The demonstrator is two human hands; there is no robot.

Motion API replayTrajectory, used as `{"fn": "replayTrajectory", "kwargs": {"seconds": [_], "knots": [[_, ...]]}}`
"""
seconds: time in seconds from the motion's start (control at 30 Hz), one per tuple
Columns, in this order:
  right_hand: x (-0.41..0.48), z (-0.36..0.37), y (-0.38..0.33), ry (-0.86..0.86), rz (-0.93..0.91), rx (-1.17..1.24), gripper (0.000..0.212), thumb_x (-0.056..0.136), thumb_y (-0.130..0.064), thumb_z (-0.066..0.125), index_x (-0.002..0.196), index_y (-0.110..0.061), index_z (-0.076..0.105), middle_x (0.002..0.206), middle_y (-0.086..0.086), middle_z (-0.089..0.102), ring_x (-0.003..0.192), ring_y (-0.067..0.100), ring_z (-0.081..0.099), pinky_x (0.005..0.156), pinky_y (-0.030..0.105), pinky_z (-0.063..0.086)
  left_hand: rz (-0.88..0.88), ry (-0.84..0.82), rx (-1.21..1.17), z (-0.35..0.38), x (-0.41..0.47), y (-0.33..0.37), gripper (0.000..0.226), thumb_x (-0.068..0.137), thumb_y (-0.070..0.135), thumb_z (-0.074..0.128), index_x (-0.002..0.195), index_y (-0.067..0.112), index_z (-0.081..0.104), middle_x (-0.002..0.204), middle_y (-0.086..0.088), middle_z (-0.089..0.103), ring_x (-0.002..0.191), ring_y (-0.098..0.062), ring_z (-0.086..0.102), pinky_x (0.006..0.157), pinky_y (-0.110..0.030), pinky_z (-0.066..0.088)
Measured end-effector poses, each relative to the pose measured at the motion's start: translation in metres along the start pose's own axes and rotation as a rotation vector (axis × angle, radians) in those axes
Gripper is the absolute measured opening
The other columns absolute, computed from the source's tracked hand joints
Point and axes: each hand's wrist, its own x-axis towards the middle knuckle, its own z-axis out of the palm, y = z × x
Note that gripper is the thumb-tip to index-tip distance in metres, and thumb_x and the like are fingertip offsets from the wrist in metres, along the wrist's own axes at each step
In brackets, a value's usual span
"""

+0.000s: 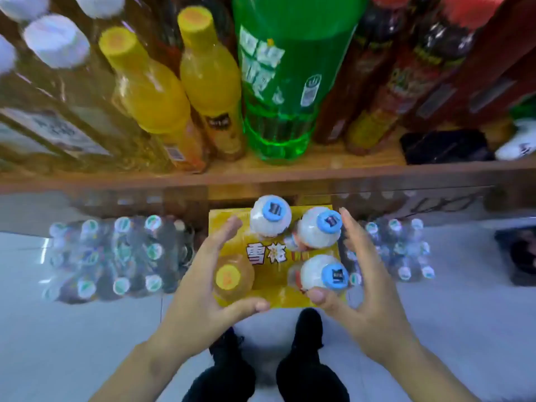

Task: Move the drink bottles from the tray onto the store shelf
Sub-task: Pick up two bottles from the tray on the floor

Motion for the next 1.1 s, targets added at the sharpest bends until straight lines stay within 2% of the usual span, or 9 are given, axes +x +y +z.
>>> {"fn": "replayTrajectory", "kwargs": {"seconds": [0.13, 0.27, 0.4, 0.47, 0.6, 0.7, 0.93, 1.0, 1.1], "knots": [[-0.005, 0.009, 0.015, 0.036, 0.032, 0.024, 0.110, 0.071, -0.081, 0.070, 0.161, -0.042, 0.020, 0.167, -0.018, 0.032, 0.152, 0.009, 0.032, 0.116, 0.041, 0.035, -0.046, 0.011, -0.007, 0.004, -0.007, -0.017, 0.110, 0.068, 0.074, 0.076, 0.158, 0.034, 0.027, 0.158, 0.019, 0.040, 0.145, -0.007, 0.039, 0.112, -0.033, 0.037], [-0.012, 0.018, 0.027, 0.114, -0.014, 0.016, 0.107, 0.074, -0.077, 0.071, 0.160, -0.033, 0.026, 0.166, -0.016, 0.031, 0.152, 0.013, 0.032, 0.115, 0.036, 0.035, -0.026, 0.052, -0.008, 0.011, -0.014, -0.030, 0.100, 0.070, 0.067, 0.080, 0.153, 0.043, 0.031, 0.155, 0.019, 0.044, 0.144, -0.009, 0.040, 0.112, -0.037, 0.036], [-0.023, 0.028, 0.036, 0.141, 0.022, 0.041, 0.091, 0.071, -0.063, 0.081, 0.149, -0.045, 0.038, 0.152, -0.024, 0.044, 0.141, 0.009, 0.045, 0.105, 0.011, 0.039, -0.015, 0.112, 0.003, 0.015, -0.020, -0.038, 0.089, 0.075, 0.047, 0.083, 0.150, 0.041, 0.035, 0.152, 0.016, 0.047, 0.142, -0.012, 0.043, 0.110, -0.036, 0.042], [-0.026, 0.033, 0.043, 0.144, 0.029, 0.060, 0.080, 0.073, -0.049, 0.080, 0.143, -0.049, 0.042, 0.144, -0.027, 0.050, 0.136, 0.006, 0.049, 0.102, 0.007, 0.039, -0.008, 0.140, 0.019, 0.019, -0.023, -0.041, 0.083, 0.077, 0.036, 0.080, 0.148, 0.035, 0.038, 0.151, 0.016, 0.047, 0.142, -0.013, 0.043, 0.111, -0.037, 0.038], [-0.026, 0.037, 0.052, 0.131, 0.052, 0.116, 0.073, 0.075, -0.039, 0.078, 0.140, -0.050, 0.045, 0.140, -0.024, 0.056, 0.133, 0.011, 0.055, 0.099, 0.016, 0.049, -0.029, 0.184, -0.036, 0.026, -0.028, -0.044, 0.080, 0.078, 0.024, 0.079, 0.145, 0.041, 0.039, 0.146, 0.017, 0.050, 0.138, -0.015, 0.048, 0.105, -0.035, 0.045], [-0.024, 0.035, 0.053, 0.156, 0.050, 0.128, 0.071, 0.073, -0.037, 0.081, 0.135, -0.052, 0.049, 0.134, -0.028, 0.060, 0.124, 0.004, 0.060, 0.088, 0.006, 0.049, -0.042, 0.218, -0.078, 0.028, -0.028, -0.042, 0.075, 0.076, 0.031, 0.077, 0.141, 0.045, 0.042, 0.142, 0.020, 0.053, 0.132, -0.011, 0.053, 0.100, -0.025, 0.049], [-0.024, 0.022, 0.038, 0.160, 0.094, 0.159, 0.072, 0.064, -0.043, 0.089, 0.128, -0.047, 0.057, 0.129, -0.016, 0.068, 0.119, 0.009, 0.065, 0.083, 0.013, 0.055, -0.043, 0.239, -0.025, 0.022, -0.026, -0.030, 0.074, 0.070, 0.023, 0.087, 0.130, 0.045, 0.050, 0.128, 0.020, 0.060, 0.115, -0.009, 0.063, 0.088, -0.019, 0.054], [-0.026, 0.015, 0.025, 0.167, 0.099, 0.178, 0.072, 0.063, -0.044, 0.090, 0.128, -0.045, 0.058, 0.128, -0.017, 0.069, 0.118, 0.007, 0.065, 0.082, 0.013, 0.055, -0.042, 0.214, -0.033, 0.019, -0.028, -0.018, 0.073, 0.070, 0.025, 0.088, 0.130, 0.045, 0.052, 0.128, 0.018, 0.061, 0.116, -0.009, 0.063, 0.089, -0.018, 0.053], [-0.026, -0.001, -0.001, 0.159, 0.090, 0.186, 0.072, 0.061, -0.045, 0.091, 0.126, -0.046, 0.059, 0.127, -0.022, 0.068, 0.115, 0.003, 0.066, 0.080, 0.022, 0.056, -0.025, 0.188, -0.026, 0.010, -0.030, 0.009, 0.070, 0.068, 0.034, 0.087, 0.130, 0.043, 0.054, 0.129, 0.019, 0.062, 0.116, -0.007, 0.063, 0.089, -0.015, 0.051]]}}
